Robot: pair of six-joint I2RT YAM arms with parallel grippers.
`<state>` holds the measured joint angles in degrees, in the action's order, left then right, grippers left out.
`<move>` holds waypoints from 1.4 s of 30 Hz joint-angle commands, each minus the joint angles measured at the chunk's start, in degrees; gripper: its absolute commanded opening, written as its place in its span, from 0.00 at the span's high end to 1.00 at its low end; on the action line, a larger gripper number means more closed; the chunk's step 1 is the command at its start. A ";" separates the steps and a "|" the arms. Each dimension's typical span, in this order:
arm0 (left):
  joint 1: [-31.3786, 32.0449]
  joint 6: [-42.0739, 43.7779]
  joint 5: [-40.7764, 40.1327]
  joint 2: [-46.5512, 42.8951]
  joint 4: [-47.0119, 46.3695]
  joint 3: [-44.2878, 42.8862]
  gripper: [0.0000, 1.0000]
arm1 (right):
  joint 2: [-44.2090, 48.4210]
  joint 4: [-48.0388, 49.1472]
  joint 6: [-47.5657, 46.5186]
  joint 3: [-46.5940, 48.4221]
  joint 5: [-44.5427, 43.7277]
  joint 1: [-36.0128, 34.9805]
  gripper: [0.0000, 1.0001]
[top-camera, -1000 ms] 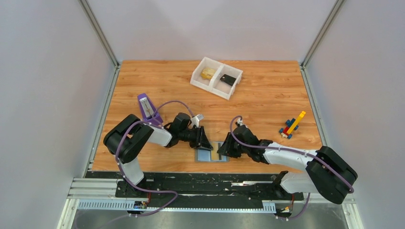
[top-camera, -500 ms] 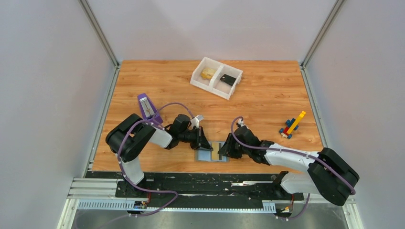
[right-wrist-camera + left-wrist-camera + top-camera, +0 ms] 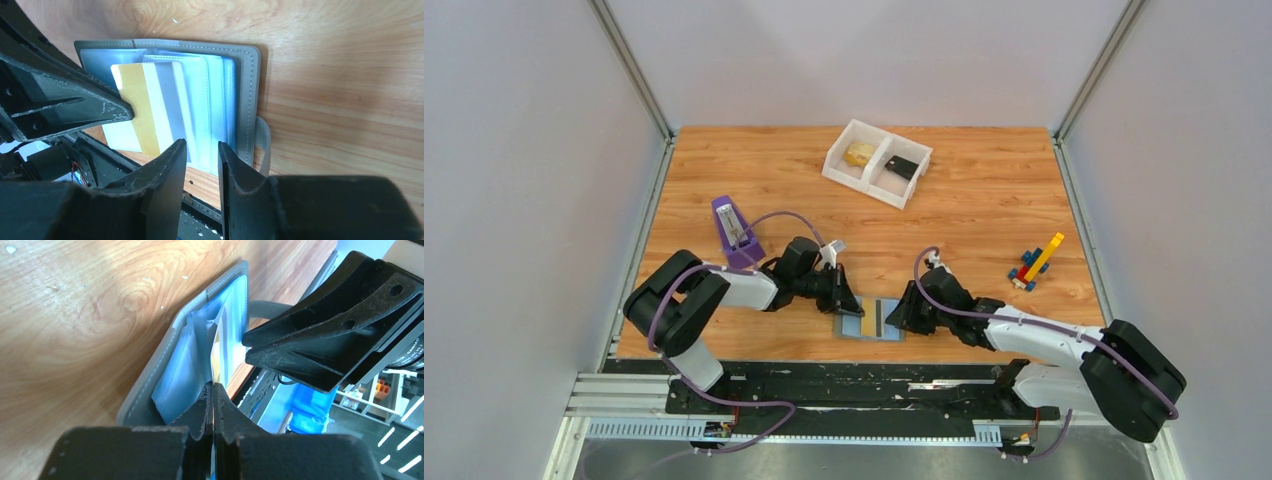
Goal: Take the credit cards out of the card holder
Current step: Remove the credit card from the card holder.
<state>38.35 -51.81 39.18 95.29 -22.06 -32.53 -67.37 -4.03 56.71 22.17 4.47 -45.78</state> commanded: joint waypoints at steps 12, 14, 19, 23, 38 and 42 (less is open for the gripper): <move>-1.02 9.10 -8.23 -14.41 23.73 -6.90 1.00 | 8.73 -5.72 -7.53 3.82 -4.35 1.92 0.69; -1.11 10.52 -9.34 -15.37 26.36 -7.75 1.00 | 9.60 -5.94 -9.56 4.72 -4.46 2.00 0.68; -1.42 9.58 -7.11 -16.53 26.63 -9.16 1.00 | 12.73 -4.90 -19.33 7.72 -7.65 1.28 0.67; -1.54 7.35 -4.79 -17.59 25.88 -9.97 1.00 | 17.20 1.66 -36.64 6.80 -11.70 -2.27 0.61; -4.90 -15.78 0.61 -18.85 16.75 -8.62 1.00 | 22.68 30.17 -90.31 -8.45 -11.67 -16.33 0.41; -5.05 -18.53 0.99 -18.68 14.89 -8.01 1.00 | 25.85 28.00 -95.47 -9.68 -5.76 -18.38 0.41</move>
<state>33.65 -64.29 38.00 77.52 -1.96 -40.97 -44.73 19.29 -27.55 12.84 -7.27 -62.52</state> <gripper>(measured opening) 0.006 0.594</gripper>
